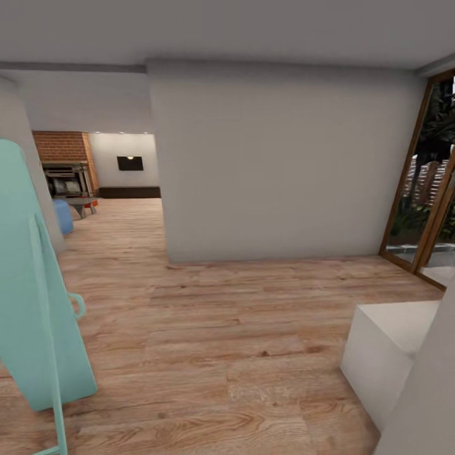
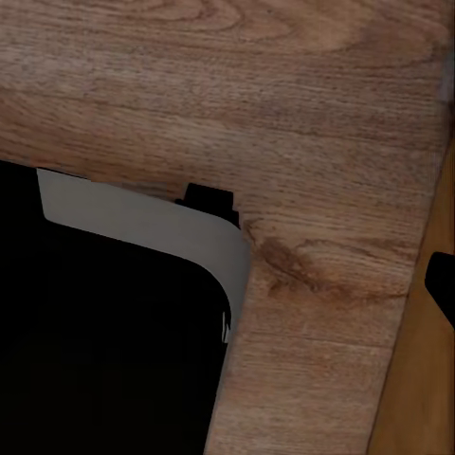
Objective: Move the two storage containers from the living room to the garage. In the garage, place one container on the floor and stack the other container on top of it (either order is fine).
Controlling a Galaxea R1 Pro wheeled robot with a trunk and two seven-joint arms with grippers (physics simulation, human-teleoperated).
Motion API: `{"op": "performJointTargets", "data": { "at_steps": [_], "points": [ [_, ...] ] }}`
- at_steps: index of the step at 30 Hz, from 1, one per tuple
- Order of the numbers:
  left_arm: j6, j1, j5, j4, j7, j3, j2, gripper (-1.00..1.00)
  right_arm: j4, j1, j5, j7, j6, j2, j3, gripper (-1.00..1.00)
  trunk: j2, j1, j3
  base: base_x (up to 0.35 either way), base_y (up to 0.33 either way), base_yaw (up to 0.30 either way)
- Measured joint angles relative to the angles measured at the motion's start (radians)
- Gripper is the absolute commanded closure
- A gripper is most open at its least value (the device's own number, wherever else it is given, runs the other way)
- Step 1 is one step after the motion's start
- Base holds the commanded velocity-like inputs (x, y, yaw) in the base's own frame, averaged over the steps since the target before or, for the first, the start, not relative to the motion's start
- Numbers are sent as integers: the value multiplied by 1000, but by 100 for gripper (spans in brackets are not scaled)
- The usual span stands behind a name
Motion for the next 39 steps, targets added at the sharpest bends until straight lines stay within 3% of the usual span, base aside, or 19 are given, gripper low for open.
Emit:
{"op": "performJointTargets", "data": {
  "at_steps": [39],
  "points": [
    [-6,0,-1,0,0,1,0,-100,0,0,-4,0,-1,1,-1,-100,0,0,0,325,0,0]
  ]
}}
